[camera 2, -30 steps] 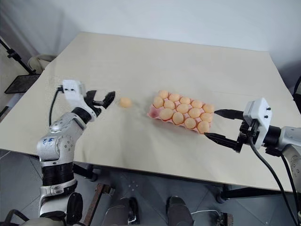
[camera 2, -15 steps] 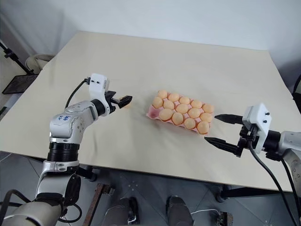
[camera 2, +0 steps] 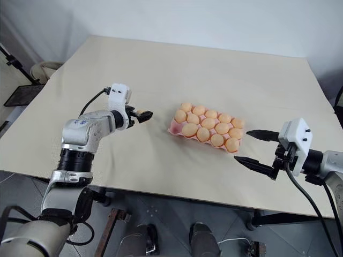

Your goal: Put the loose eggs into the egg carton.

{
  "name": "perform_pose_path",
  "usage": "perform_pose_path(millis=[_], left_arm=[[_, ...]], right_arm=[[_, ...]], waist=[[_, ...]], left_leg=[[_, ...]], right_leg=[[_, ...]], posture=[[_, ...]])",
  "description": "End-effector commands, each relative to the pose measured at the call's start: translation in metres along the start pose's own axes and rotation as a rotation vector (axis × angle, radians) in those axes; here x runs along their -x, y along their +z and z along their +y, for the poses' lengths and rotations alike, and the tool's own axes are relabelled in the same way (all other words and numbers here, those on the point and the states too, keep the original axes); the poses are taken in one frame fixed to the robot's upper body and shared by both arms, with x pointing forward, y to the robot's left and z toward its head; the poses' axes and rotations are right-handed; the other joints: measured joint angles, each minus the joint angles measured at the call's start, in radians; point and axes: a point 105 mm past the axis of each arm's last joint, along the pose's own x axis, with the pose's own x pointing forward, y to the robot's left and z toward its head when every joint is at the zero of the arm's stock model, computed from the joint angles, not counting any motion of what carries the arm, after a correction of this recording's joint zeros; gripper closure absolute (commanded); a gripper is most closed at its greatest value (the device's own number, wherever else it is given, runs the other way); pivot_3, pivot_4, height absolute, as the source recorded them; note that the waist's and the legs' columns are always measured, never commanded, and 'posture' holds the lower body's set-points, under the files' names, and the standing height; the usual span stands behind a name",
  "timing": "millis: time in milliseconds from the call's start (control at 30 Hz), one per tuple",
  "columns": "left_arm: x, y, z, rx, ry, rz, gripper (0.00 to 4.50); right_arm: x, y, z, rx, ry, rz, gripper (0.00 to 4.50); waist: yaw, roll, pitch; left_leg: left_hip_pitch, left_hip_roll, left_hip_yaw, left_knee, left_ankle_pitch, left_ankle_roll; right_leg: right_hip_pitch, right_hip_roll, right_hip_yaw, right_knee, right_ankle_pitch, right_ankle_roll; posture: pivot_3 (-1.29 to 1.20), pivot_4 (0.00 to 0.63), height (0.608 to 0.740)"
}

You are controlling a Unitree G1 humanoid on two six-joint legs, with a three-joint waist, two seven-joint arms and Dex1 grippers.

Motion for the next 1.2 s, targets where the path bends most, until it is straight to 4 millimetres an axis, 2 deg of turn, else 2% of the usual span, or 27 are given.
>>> perform_pose_path(millis=[33,267,367,500,533,667,800,933,1033,1200], left_arm=[[-0.006,0.009,0.005,-0.025,0.003,0.007,0.01],[-0.016,0.008,0.002,-0.052,-0.029,0.033,0.01],[-0.018,0.006,0.002,-0.051,-0.029,0.041,0.64],[-0.019,0.006,0.002,-0.052,-0.033,0.044,1.9],[-0.019,0.006,0.002,-0.052,-0.034,0.043,2.09],[-0.015,0.016,0.004,-0.082,-0.025,0.003,2.15],[-0.01,0.038,0.003,-0.139,-0.047,-0.098,2.15],[-0.003,0.061,-0.022,-0.21,-0.22,-0.214,2.15],[0.001,0.067,-0.045,-0.223,-0.379,-0.25,2.15],[0.008,0.055,-0.08,-0.273,-0.636,-0.189,2.15]], right_arm=[[0.005,0.009,-0.001,0.035,-0.018,-0.016,0.0],[0.008,0.008,-0.001,0.033,-0.034,-0.008,0.0],[0.009,0.007,0.0,0.032,-0.038,-0.005,0.0],[0.009,0.007,-0.001,0.031,-0.042,-0.003,0.0],[0.009,0.007,-0.001,0.031,-0.043,-0.002,0.0],[0.009,0.007,-0.002,0.032,-0.045,-0.001,0.0],[0.007,0.006,-0.002,0.033,-0.047,-0.005,0.0],[0.006,0.007,-0.001,0.036,-0.054,-0.018,0.0],[0.006,0.008,0.0,0.037,-0.061,-0.032,0.0],[0.008,0.01,0.005,0.039,-0.081,-0.057,0.0]], waist=[[0.0,0.0,0.0],[0.001,0.0,0.0],[0.001,0.0,0.0],[0.0,0.0,0.0],[0.0,0.0,0.0],[0.0,0.0,0.0],[0.0,0.0,0.0],[0.001,0.0,0.0],[0.001,0.0,0.0],[0.002,0.0,0.0]], left_leg=[[0.0,0.0,0.0,0.0,0.0,0.0],[-0.002,0.0,0.001,0.0,0.001,0.002],[-0.003,0.0,0.002,0.0,0.001,0.003],[-0.003,0.0,0.003,0.0,0.001,0.003],[-0.003,0.0,0.003,0.0,0.001,0.003],[-0.003,0.0,0.003,0.0,0.001,0.002],[-0.003,0.0,0.003,0.0,0.001,0.003],[-0.004,0.001,0.004,0.0,0.001,0.003],[-0.004,0.0,0.004,0.0,0.001,0.003],[-0.004,0.0,0.004,0.0,0.002,0.003]], right_leg=[[0.0,0.0,0.0,0.0,0.0,0.0],[-0.004,0.0,0.0,0.0,0.0,0.0],[-0.005,0.0,0.0,0.0,0.0,0.0],[-0.006,0.0,0.0,0.001,0.0,0.0],[-0.006,0.0,0.0,0.002,0.0,0.0],[-0.006,0.001,0.0,0.002,0.0,0.0],[-0.007,0.001,0.0,0.002,0.0,0.0],[-0.007,0.001,0.0,0.002,0.0,0.0],[-0.007,0.001,0.0,0.002,0.0,0.0],[-0.007,0.001,0.0,0.002,0.0,0.0]], posture=[[0.0,0.15,0.74],[0.0,0.15,0.74],[0.0,0.15,0.74],[0.0,0.15,0.74],[0.0,0.15,0.74],[0.0,0.15,0.74],[0.0,0.15,0.74],[0.0,0.15,0.74],[0.0,0.15,0.74],[0.0,0.15,0.74]])
